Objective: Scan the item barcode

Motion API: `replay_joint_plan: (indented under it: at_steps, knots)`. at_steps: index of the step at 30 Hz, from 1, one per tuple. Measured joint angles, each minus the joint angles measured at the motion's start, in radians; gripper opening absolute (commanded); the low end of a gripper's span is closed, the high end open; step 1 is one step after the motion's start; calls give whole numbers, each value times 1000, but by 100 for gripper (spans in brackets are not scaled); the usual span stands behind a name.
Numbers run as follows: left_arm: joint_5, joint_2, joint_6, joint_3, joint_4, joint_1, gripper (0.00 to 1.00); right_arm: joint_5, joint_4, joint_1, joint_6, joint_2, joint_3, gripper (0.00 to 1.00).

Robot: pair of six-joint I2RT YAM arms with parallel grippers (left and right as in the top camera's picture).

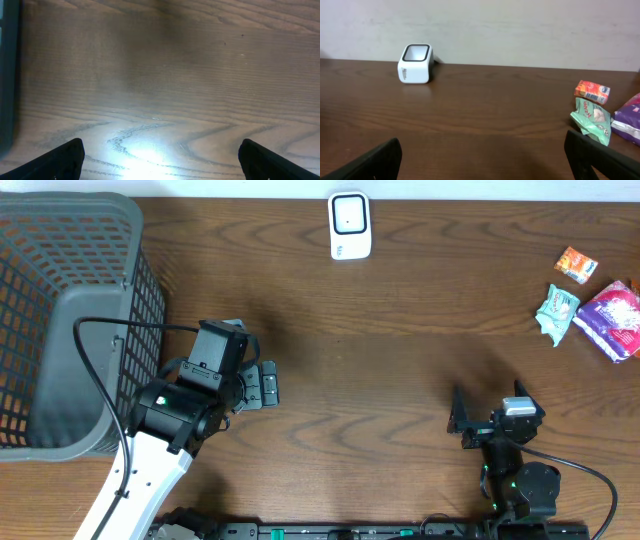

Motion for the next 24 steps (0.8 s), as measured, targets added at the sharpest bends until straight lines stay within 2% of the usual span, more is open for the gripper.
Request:
replay_joint_plan:
  at_steps: [24]
  knots:
    - [0,0,0,0,-16,0,98,0,0,0,-3,0,0,99]
